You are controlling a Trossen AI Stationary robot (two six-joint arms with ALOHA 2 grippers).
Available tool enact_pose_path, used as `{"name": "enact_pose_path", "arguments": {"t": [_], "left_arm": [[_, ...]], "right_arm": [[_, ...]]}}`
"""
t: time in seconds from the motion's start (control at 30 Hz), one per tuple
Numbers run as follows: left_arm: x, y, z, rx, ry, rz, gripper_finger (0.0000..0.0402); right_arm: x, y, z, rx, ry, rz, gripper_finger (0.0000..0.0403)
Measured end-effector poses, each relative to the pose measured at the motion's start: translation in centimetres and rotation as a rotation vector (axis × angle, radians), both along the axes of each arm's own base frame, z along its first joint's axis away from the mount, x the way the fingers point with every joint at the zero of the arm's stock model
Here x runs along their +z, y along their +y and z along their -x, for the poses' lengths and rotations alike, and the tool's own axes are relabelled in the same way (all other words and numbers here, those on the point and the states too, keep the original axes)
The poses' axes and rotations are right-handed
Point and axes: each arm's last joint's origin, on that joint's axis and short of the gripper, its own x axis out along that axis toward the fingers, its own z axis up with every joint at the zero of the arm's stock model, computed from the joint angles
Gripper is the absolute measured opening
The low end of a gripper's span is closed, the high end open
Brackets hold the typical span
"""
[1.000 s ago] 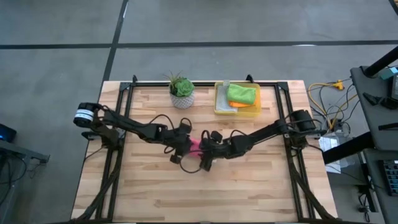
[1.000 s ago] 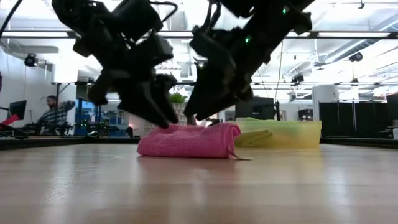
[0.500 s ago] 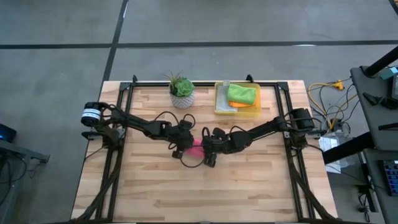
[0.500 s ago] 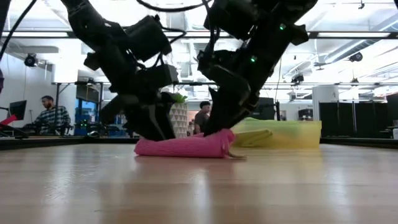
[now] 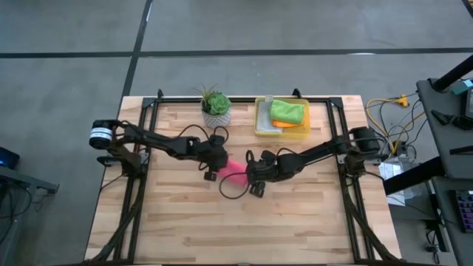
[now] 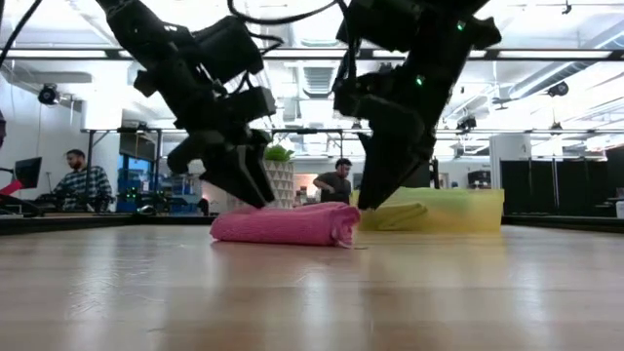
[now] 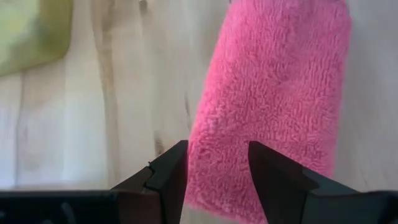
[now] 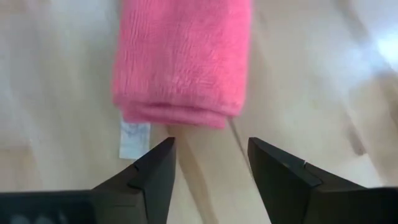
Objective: Fold microfiber towels
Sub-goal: Fold the pink microfiber cloth, then put the pink microfiber cloth into the yellow bin
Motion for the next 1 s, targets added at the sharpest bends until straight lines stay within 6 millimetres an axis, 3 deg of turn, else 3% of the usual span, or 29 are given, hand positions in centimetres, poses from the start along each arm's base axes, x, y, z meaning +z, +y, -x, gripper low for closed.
{"name": "enact_pose_path", "arguments": {"t": [0.13, 0.33, 0.47, 0.53, 0.7, 1.0], "left_arm": [[0.5, 0.6, 0.3, 0.031, -0.002, -0.016, 0.0154], [0.0, 2.2, 0.3, 0.114, 0.015, -0.056, 0.013], [0.5, 2.8, 0.2, 0.134, -0.023, -0.06, 0.0036], [0.5, 2.8, 0.2, 0.129, -0.031, -0.051, 0.0012], [-1.3, 2.7, 0.2, 0.129, 0.05, -0.031, 0.0009], [-3.1, 1.9, 0.3, 0.209, 0.14, 0.132, 0.0001]], "right_arm": [[1.5, 0.3, -0.1, -0.066, -0.089, -0.057, 0.0191], [2.1, 1.6, -2.3, 0.024, -0.309, -0.232, 0.0172], [1.2, 1.7, -2.8, 0.016, -0.28, -0.279, 0.0132], [0.8, 1.7, -2.8, 0.021, -0.261, -0.288, 0.01], [-0.3, 1.7, -2.9, 0.021, -0.223, -0.291, 0.0019], [-1.9, -1.5, -2.5, -0.125, -0.114, -0.144, 0.0011]]}}
